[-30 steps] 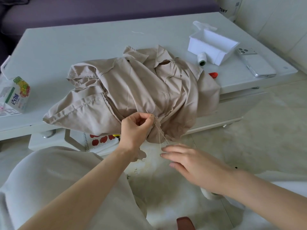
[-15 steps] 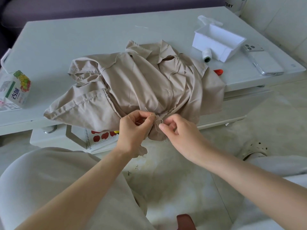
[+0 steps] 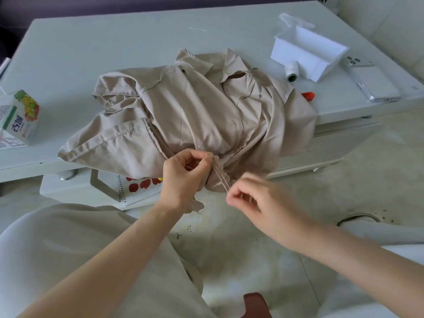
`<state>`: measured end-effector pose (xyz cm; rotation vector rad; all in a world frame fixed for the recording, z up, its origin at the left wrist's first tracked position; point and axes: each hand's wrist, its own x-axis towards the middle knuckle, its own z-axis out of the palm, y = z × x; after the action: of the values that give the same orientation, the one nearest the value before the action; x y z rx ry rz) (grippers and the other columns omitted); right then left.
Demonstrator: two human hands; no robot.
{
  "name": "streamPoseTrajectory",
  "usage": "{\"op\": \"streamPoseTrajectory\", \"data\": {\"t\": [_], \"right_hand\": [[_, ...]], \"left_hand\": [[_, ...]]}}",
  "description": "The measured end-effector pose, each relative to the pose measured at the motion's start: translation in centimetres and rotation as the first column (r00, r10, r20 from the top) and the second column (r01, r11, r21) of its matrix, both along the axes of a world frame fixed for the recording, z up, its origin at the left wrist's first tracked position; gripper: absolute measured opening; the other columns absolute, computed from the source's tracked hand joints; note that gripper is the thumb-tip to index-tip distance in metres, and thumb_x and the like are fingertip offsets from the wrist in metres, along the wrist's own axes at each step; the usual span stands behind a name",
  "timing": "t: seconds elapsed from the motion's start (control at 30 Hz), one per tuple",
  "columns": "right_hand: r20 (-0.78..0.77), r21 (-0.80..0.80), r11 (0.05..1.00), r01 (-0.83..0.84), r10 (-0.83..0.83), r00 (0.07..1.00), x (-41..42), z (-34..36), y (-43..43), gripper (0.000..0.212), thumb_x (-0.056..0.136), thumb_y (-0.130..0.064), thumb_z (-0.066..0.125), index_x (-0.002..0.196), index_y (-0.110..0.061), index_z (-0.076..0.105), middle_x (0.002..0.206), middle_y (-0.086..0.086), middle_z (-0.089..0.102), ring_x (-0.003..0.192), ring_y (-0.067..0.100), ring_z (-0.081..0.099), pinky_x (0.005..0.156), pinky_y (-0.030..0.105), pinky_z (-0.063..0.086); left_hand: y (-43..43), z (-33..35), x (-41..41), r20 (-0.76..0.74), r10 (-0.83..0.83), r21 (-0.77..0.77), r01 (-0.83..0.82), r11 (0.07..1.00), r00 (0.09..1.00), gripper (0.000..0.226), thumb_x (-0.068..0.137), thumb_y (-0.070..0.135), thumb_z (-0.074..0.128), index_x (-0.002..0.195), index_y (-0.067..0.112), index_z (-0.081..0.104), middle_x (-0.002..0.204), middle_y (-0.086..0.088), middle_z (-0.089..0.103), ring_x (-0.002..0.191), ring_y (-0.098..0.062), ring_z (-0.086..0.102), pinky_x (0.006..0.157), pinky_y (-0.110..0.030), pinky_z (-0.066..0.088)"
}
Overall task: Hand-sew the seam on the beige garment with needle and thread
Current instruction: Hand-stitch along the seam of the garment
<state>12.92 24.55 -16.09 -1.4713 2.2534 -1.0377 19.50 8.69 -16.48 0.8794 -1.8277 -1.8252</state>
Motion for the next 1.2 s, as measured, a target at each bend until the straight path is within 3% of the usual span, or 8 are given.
{"op": "streamPoseTrajectory", "data": {"t": [0.17, 0.27, 0.33, 0.43, 0.57, 0.73, 0.87, 1.2], "right_hand": [[-0.121, 0.261, 0.962, -0.073, 0.108, 0.987, 0.3, -1.6, 3.5, 0.022, 0.095, -0.029, 0.047, 0.113, -0.027, 0.060, 0.095, -0.024, 0.050, 0.084, -0.007, 0.049, 0.072, 0.007, 0.037], [-0.182, 0.486, 0.869, -0.089, 0.201, 0.963, 0.2, -1.7, 4.3, 0.048, 0.101, -0.025, 0.040, 0.146, -0.034, 0.028, 0.119, -0.012, 0.052, 0.099, 0.010, 0.057, 0.083, 0.025, 0.047], [-0.287, 0.501, 0.863, -0.060, 0.231, 0.930, 0.2, -1.4, 4.3, 0.055, 0.099, -0.025, 0.043, 0.149, -0.032, 0.021, 0.120, -0.009, 0.050, 0.085, 0.010, 0.058, 0.073, 0.022, 0.048], [-0.329, 0.330, 0.942, 0.052, 0.063, 0.942, -0.1, -1.2, 3.5, 0.054, 0.090, -0.027, 0.054, 0.140, -0.021, 0.036, 0.113, -0.005, 0.054, 0.056, -0.001, 0.043, 0.056, 0.009, 0.036], [-0.124, 0.064, 0.967, 0.248, -0.239, 0.963, -1.1, -1.0, 1.2, 0.035, 0.094, -0.033, 0.044, 0.121, -0.012, 0.051, 0.110, -0.002, 0.050, 0.079, 0.002, 0.046, 0.075, 0.016, 0.040], [0.105, 0.219, 0.919, 0.328, -0.357, 0.928, -1.6, -0.2, -2.0, 0.021, 0.095, -0.036, 0.049, 0.084, -0.022, 0.059, 0.087, -0.010, 0.051, 0.074, 0.008, 0.051, 0.072, 0.028, 0.041], [0.254, 0.244, 0.914, 0.324, -0.383, 0.888, -1.6, -0.1, -3.2, 0.024, 0.092, -0.037, 0.054, 0.079, -0.020, 0.066, 0.073, -0.006, 0.065, 0.071, 0.011, 0.059, 0.068, 0.033, 0.045], [0.305, 0.184, 0.915, 0.358, -0.399, 0.865, -1.1, 0.2, -4.2, 0.034, 0.094, -0.031, 0.054, 0.061, -0.025, 0.054, 0.058, -0.008, 0.062, 0.061, 0.008, 0.061, 0.067, 0.030, 0.049]], "left_hand": [[0.0, -0.1, 0.1, 0.020, -0.005, -0.006, 0.005, 1.000, 1.000, 0.013, 0.089, 0.010, 0.064, 0.076, 0.011, 0.066, 0.066, -0.016, 0.054, 0.060, -0.023, 0.043, 0.050, -0.025, 0.039], [0.3, -0.1, 0.0, 0.028, -0.022, -0.014, 0.022, 1.000, 0.999, 0.013, 0.089, 0.011, 0.064, 0.076, 0.012, 0.066, 0.065, -0.015, 0.054, 0.059, -0.023, 0.042, 0.053, -0.027, 0.038], [0.3, 0.0, -0.1, 0.025, -0.014, -0.010, 0.015, 1.000, 1.000, 0.012, 0.089, 0.011, 0.064, 0.077, 0.010, 0.067, 0.065, -0.015, 0.055, 0.060, -0.023, 0.043, 0.052, -0.026, 0.040], [0.4, -0.1, -0.5, 0.022, -0.002, -0.010, 0.003, 1.000, 1.000, 0.014, 0.089, 0.010, 0.064, 0.076, 0.011, 0.066, 0.064, -0.013, 0.055, 0.059, -0.021, 0.044, 0.050, -0.023, 0.040], [0.6, -0.2, -0.7, 0.027, -0.031, -0.067, 0.033, 0.997, 0.999, 0.017, 0.088, 0.009, 0.065, 0.073, 0.017, 0.067, 0.057, 0.007, 0.061, 0.053, -0.005, 0.050, 0.053, -0.015, 0.043], [0.6, -0.5, -0.6, 0.024, -0.061, -0.095, 0.063, 0.993, 0.998, 0.014, 0.087, 0.012, 0.067, 0.075, 0.019, 0.068, 0.053, 0.009, 0.059, 0.050, -0.007, 0.048, 0.053, -0.021, 0.043], [0.5, -0.5, -0.4, 0.013, -0.072, -0.107, 0.073, 0.992, 0.997, 0.012, 0.087, 0.012, 0.066, 0.076, 0.017, 0.068, 0.052, 0.009, 0.058, 0.048, -0.007, 0.048, 0.051, -0.019, 0.043], [0.7, -0.3, 0.0, 0.026, -0.096, -0.075, 0.097, 0.992, 0.995, 0.015, 0.089, 0.014, 0.064, 0.075, 0.020, 0.068, 0.053, 0.010, 0.059, 0.054, -0.010, 0.050, 0.047, -0.021, 0.045]]}}
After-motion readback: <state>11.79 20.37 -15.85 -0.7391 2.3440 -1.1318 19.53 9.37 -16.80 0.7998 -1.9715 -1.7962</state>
